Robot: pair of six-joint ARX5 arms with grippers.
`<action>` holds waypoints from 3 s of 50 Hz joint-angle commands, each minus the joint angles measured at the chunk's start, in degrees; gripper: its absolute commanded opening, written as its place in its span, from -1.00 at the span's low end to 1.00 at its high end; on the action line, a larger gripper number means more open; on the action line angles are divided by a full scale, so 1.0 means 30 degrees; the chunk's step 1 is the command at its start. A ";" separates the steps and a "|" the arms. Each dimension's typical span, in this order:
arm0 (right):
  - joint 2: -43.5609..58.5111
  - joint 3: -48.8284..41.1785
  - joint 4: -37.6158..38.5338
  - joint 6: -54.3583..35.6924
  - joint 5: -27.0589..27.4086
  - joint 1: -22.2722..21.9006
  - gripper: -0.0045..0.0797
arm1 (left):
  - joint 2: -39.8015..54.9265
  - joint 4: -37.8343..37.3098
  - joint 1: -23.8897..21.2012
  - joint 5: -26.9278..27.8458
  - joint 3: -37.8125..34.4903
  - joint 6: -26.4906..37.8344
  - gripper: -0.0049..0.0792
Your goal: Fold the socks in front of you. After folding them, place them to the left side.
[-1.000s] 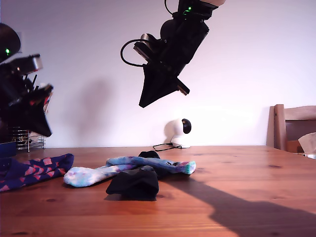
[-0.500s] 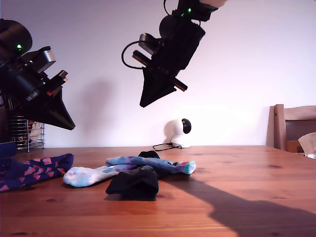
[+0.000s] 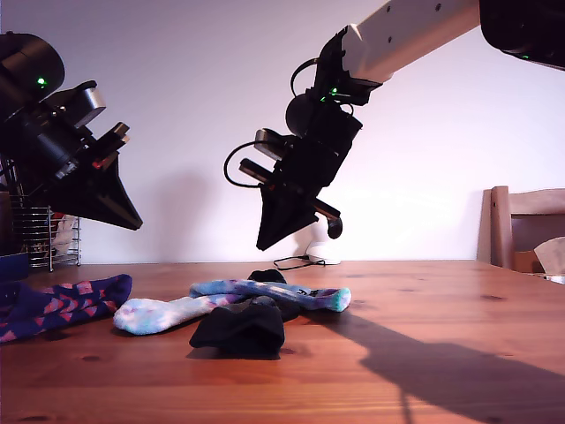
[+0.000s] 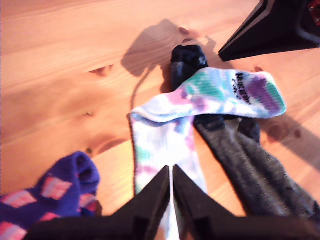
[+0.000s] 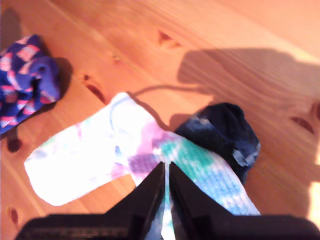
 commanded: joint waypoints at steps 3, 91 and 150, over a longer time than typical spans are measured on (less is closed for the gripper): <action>0.0576 0.0036 -0.0080 0.1151 0.0270 -0.0219 -0.92 | 0.0160 0.0102 -0.0087 0.0080 -0.0270 -0.0138 -0.93; 0.2157 0.0007 -0.4656 0.1282 1.0688 -0.3767 -0.92 | 0.0160 -0.0044 -0.0590 0.0517 0.0488 -0.0379 -0.93; 0.0270 0.0044 -0.4233 0.0838 0.5909 -0.2718 -0.92 | 0.0168 0.0998 -0.0860 0.0874 0.0488 -0.0372 -0.93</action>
